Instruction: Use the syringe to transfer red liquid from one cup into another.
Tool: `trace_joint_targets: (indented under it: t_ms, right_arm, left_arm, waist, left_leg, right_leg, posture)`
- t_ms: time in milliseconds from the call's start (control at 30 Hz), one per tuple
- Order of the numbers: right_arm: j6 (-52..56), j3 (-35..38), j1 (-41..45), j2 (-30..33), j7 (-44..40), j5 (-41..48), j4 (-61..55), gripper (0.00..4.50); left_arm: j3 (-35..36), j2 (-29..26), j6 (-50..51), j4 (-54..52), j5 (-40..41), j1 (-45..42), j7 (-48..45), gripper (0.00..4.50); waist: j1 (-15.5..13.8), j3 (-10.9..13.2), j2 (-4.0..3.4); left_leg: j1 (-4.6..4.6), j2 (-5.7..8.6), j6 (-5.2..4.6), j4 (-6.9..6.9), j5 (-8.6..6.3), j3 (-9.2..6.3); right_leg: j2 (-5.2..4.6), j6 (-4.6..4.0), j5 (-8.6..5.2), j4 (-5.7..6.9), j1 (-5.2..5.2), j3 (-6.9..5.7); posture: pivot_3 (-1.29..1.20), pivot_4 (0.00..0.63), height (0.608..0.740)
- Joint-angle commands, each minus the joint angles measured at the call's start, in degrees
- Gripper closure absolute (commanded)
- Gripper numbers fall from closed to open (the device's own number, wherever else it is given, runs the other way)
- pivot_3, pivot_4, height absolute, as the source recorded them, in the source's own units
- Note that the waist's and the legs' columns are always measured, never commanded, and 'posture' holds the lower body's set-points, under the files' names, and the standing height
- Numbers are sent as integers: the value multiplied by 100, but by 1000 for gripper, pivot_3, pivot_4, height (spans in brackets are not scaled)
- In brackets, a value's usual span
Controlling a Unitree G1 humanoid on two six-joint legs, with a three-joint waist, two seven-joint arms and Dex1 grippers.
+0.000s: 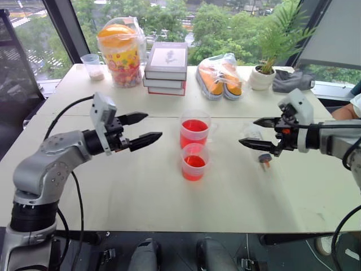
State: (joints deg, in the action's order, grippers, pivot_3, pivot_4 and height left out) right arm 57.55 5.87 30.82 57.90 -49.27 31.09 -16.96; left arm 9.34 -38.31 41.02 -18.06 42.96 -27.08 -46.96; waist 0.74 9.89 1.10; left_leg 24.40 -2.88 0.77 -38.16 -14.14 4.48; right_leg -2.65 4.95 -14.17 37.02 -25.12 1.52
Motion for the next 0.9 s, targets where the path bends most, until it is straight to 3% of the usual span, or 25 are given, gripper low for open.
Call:
trace_joint_targets:
  t_ms: [33,200,600,900]
  right_arm:
    - [-149,195,-139,142,6,-72,-99,10]
    - [-260,368,-541,214,-12,-138,-31,10]
    - [-135,267,-452,276,71,-238,387,10]
    - [161,-57,233,136,201,-344,835,10]
  left_arm:
    - [-60,50,-262,74,-76,-216,-126,0]
    - [-116,211,-360,114,-74,-322,-119,0]
    - [-381,386,-365,65,-150,-225,-108,0]
    - [-349,436,-571,270,-352,-274,-139,0]
  waist:
    - [-2,0,0]
    - [-3,0,0]
    - [8,0,0]
    - [5,0,0]
  left_leg:
    - [0,0,0,0,0,0]
    - [0,0,0,-1,0,2]
    - [-1,0,0,-1,0,0]
    - [-2,0,0,-5,0,1]
  right_leg:
    - [1,0,0,0,0,0]
    - [0,2,1,0,1,1]
    - [2,14,7,3,0,1]
    - [2,0,0,3,1,3]
  posture:
    - [0,150,740]
    - [0,150,740]
    - [0,150,740]
    - [0,150,740]
